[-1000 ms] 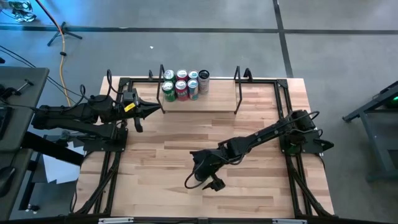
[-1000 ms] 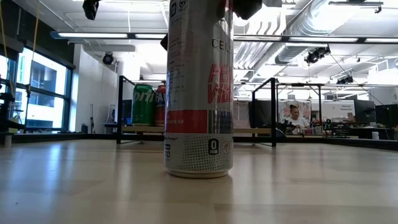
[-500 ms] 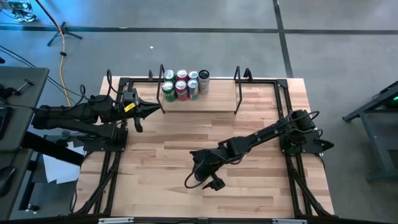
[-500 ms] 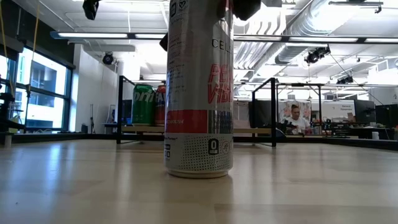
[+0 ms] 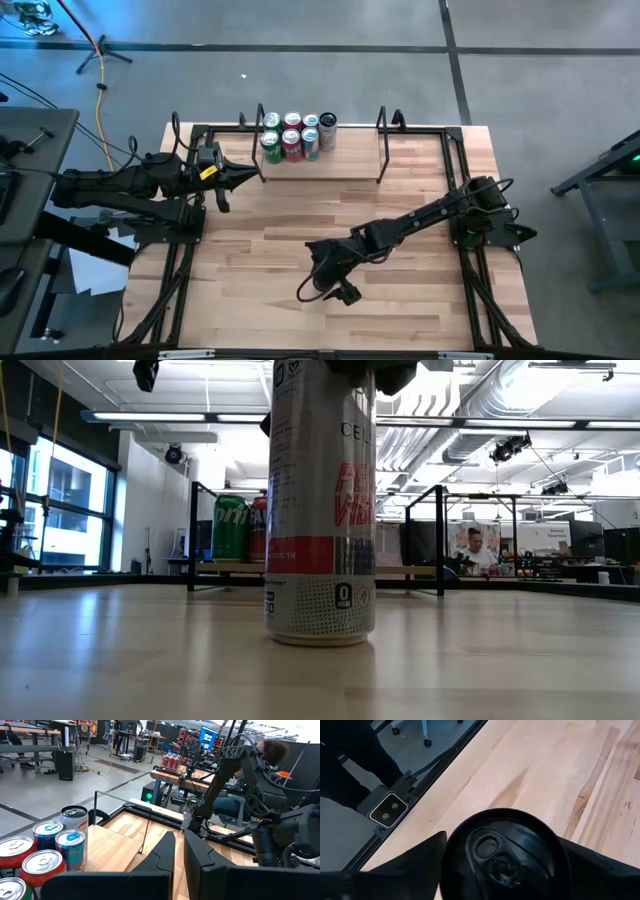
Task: Place canned beverage on shelf
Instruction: Put the white pink soda can on the shelf aligned with the white pink soda can
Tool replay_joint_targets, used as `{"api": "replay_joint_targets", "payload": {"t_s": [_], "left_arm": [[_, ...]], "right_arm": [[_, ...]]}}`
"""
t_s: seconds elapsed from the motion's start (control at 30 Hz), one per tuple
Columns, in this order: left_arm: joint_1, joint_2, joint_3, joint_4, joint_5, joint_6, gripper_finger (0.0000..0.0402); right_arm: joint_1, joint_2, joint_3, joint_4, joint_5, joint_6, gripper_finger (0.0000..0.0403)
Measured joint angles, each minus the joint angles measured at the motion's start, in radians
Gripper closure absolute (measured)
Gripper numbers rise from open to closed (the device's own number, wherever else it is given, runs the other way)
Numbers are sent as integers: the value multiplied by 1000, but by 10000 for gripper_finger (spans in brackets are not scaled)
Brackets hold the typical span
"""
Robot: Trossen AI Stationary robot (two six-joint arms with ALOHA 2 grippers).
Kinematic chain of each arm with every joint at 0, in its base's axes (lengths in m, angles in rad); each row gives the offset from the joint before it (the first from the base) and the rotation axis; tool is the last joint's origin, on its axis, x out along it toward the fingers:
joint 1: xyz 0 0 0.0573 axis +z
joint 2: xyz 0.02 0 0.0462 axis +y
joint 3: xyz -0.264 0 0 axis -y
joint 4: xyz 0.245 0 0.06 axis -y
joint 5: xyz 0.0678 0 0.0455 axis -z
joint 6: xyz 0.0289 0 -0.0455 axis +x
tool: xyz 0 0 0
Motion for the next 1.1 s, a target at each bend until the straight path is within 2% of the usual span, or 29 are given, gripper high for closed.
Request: {"api": "replay_joint_targets", "payload": {"t_s": [0.33,1.1], "left_arm": [[0,0,0,0,0,0,398],[0,0,0,0,0,0,398]], "right_arm": [[0,0,0,0,-1,-23,153],[0,0,0,0,-1,-26,149]]}}
